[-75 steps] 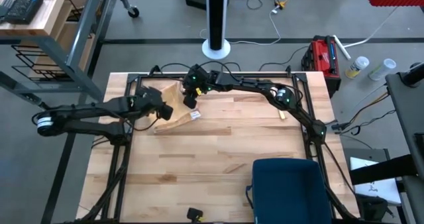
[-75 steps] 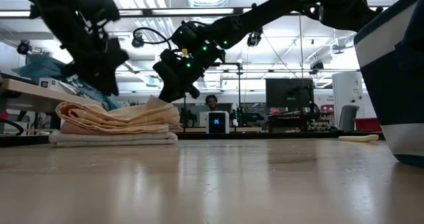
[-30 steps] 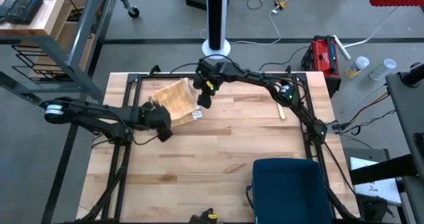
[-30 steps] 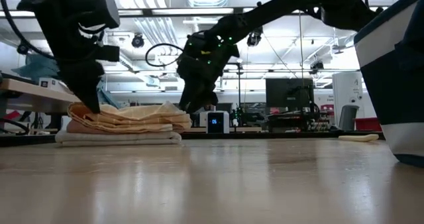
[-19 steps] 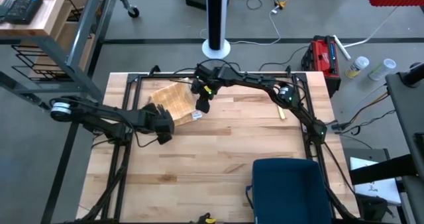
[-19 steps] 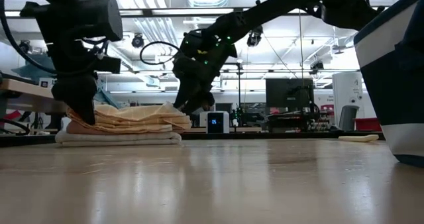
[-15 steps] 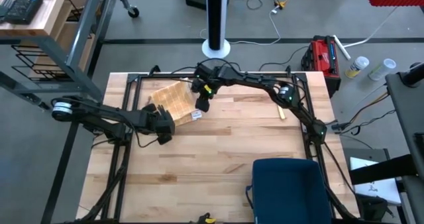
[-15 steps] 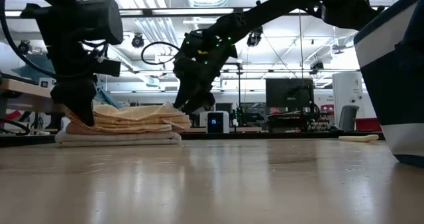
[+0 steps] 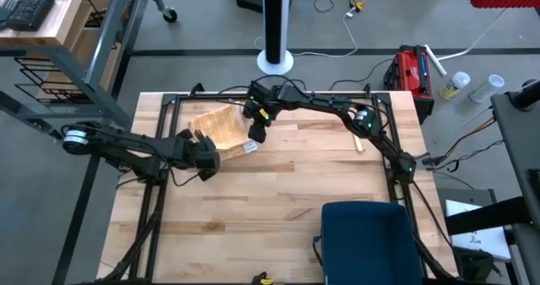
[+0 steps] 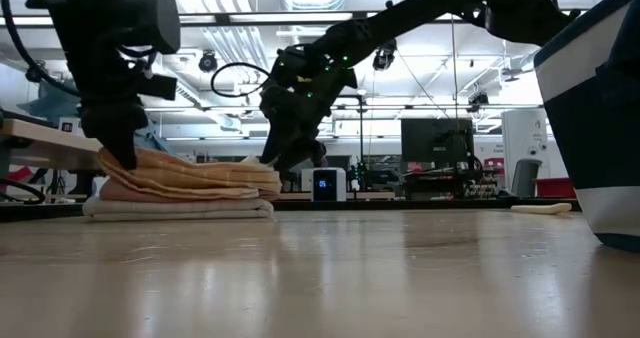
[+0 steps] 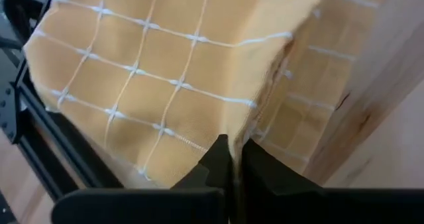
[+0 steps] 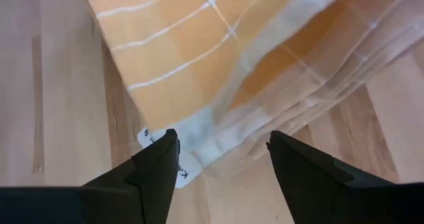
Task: Fold towel
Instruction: Stack the yellow towel on top of the brown towel
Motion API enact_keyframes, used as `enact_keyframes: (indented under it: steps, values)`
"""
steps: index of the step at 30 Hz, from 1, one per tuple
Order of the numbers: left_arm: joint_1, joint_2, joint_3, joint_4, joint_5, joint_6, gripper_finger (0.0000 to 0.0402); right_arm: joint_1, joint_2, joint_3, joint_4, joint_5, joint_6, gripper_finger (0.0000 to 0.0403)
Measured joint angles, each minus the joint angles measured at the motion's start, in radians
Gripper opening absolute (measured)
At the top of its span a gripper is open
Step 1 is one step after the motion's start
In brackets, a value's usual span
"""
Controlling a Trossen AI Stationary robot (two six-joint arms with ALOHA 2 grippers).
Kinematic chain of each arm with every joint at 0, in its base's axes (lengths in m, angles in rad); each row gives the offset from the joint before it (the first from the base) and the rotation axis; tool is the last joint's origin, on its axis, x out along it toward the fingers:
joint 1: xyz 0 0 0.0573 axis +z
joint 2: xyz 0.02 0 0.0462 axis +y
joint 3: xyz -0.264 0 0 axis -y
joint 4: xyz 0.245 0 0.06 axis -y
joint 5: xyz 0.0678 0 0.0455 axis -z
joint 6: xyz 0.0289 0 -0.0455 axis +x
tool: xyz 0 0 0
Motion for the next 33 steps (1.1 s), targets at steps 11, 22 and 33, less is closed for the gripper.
enact_keyframes:
  steps: [11, 22, 33]
  values:
    - [-0.045, -0.028, -0.031, -0.041, 0.067, -0.089, 0.0012, 0.022, 0.000, 0.000, 0.000, -0.001, 0.012, 0.0237]
    - [-0.063, -0.009, -0.117, 0.044, 0.096, -0.161, 0.0020, 0.069, -0.036, -0.003, -0.011, 0.000, -0.177, 0.0219]
    - [-0.064, -0.016, -0.152, 0.053, 0.071, -0.192, 0.0052, 0.210, -0.037, -0.072, -0.071, 0.425, -0.266, 0.0206]
